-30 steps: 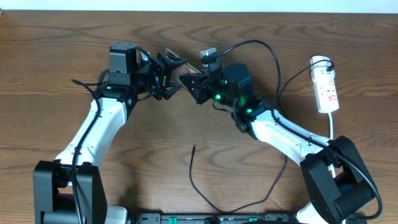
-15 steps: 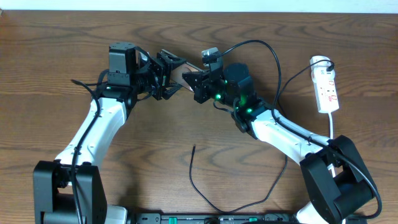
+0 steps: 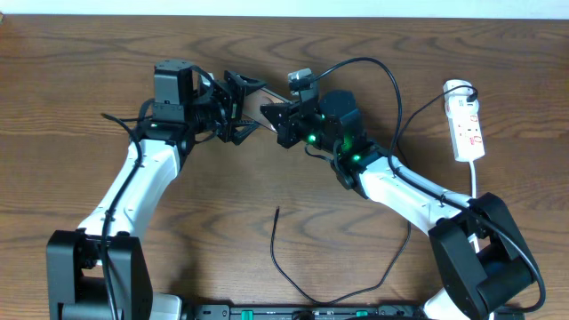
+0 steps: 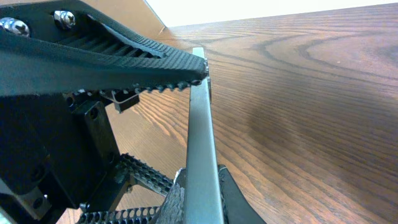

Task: Plug charger to phone and switch on socket

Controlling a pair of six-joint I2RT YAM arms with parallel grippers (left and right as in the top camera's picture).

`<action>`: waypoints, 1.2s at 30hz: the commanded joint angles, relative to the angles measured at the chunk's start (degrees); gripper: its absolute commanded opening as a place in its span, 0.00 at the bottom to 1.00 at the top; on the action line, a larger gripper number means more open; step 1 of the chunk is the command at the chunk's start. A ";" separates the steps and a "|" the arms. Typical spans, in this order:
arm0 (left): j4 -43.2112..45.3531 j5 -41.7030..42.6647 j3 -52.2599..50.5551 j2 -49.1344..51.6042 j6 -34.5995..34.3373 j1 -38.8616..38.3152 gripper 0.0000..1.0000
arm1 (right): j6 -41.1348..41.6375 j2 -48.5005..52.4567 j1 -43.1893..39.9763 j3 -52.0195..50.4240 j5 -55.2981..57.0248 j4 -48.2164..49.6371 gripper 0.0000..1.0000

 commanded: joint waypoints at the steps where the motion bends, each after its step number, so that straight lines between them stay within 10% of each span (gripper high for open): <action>1: 1.90 6.64 2.21 -1.51 2.25 2.21 0.89 | 1.22 -0.02 -1.11 1.07 -0.76 0.61 0.01; 13: 6.21 20.72 2.21 -1.51 2.86 12.13 0.89 | 14.58 -0.02 -9.03 1.07 -0.92 3.93 0.01; 36: 6.38 18.86 2.19 -1.49 23.10 15.63 0.89 | 71.23 -0.04 -6.64 1.07 -1.14 6.34 0.01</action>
